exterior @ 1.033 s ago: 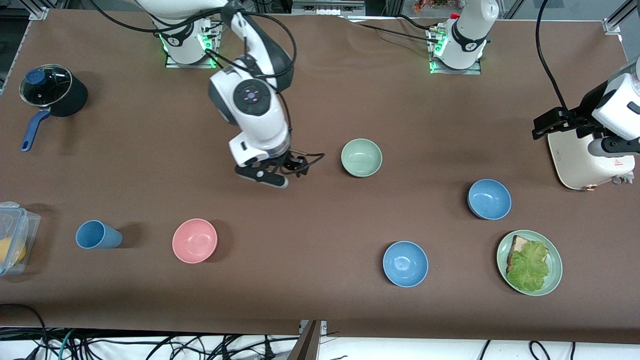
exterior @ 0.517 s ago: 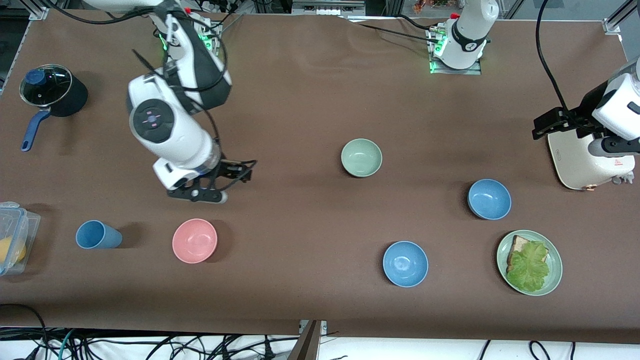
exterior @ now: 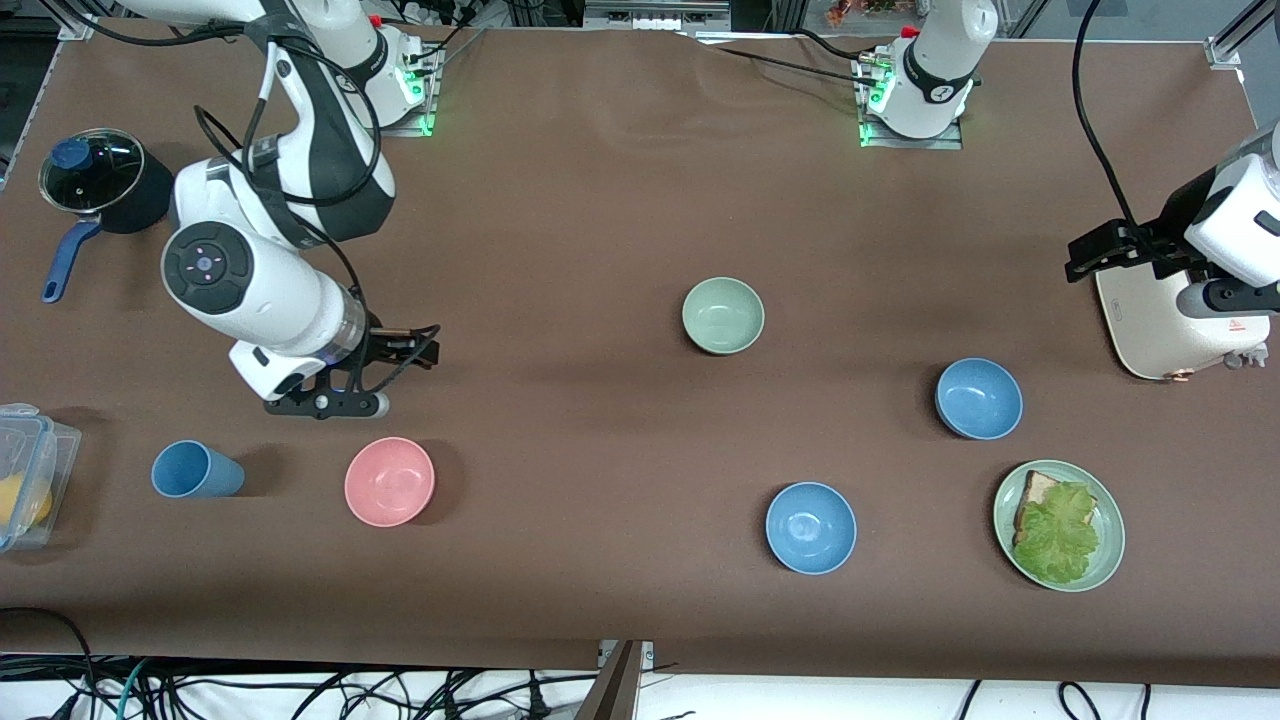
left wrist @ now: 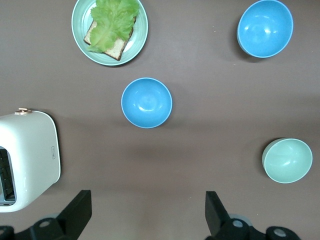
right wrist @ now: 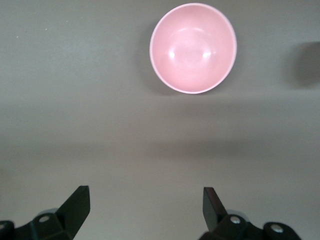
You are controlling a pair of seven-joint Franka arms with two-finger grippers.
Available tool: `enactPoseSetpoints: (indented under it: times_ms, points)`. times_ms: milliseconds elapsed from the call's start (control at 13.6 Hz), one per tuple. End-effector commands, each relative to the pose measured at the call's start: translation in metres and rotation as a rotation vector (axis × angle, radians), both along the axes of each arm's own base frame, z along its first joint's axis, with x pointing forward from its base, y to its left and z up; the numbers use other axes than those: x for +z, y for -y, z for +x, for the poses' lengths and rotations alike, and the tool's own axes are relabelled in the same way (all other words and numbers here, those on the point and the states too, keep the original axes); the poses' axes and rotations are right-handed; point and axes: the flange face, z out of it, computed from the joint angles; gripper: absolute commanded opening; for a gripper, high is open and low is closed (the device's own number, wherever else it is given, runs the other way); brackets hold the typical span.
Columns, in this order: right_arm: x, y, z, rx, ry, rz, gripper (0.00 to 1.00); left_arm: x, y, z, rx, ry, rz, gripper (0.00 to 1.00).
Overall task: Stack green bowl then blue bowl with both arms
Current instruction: 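Release the green bowl and withdraw the right gripper to rest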
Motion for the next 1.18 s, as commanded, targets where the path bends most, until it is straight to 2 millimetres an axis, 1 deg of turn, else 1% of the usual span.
enactPoseSetpoints:
  times_ms: [0,74,148,221,295,369,443,517,590,738,812,886,959,1107]
  points:
    - [0.031,0.019,-0.013,0.0,0.003,-0.001,1.0,-0.011,-0.035,0.011,0.049,-0.03,0.011,1.0]
    - [0.042,0.029,-0.014,0.016,0.012,-0.002,1.0,-0.019,-0.047,0.016,0.04,-0.036,0.003,1.0]
    - [0.053,0.042,-0.016,0.031,0.013,-0.006,1.0,-0.032,-0.049,0.022,-0.01,-0.053,-0.004,1.0]
    - [0.064,0.047,-0.021,0.035,0.011,-0.009,1.0,-0.056,-0.049,0.032,-0.051,-0.089,-0.002,1.0]
    - [0.077,0.057,-0.031,0.025,0.022,-0.009,1.0,-0.075,-0.051,0.037,-0.057,-0.112,-0.006,1.0]
    - [0.085,0.068,-0.05,0.015,0.025,-0.011,1.0,-0.096,-0.053,0.045,-0.057,-0.124,-0.007,1.0]
    - [0.096,0.077,-0.069,0.006,0.037,-0.01,1.0,-0.128,-0.056,0.057,-0.062,-0.145,-0.011,1.0]
    - [0.108,0.087,-0.086,-0.002,0.049,-0.011,1.0,-0.148,-0.061,0.065,-0.099,-0.142,-0.02,1.0]
    - [0.122,0.094,-0.098,0.01,0.059,-0.009,1.0,-0.167,-0.072,0.073,-0.155,-0.131,-0.033,1.0]
    - [0.135,0.116,-0.105,0.02,0.048,-0.012,1.0,-0.21,-0.09,0.088,-0.253,-0.107,-0.055,1.0]
    - [0.14,0.121,-0.107,0.025,0.052,-0.011,1.0,-0.228,-0.091,0.092,-0.303,-0.104,-0.065,1.0]
    - [0.144,0.134,-0.108,0.011,0.055,-0.009,1.0,-0.252,-0.092,0.094,-0.316,-0.111,-0.069,1.0]
    - [0.147,0.145,-0.107,0.008,0.061,-0.003,1.0,-0.267,-0.095,0.091,-0.323,-0.109,-0.07,1.0]
    - [0.153,0.153,-0.106,0.013,0.066,0.018,1.0,-0.292,-0.097,0.086,-0.378,-0.085,-0.044,1.0]
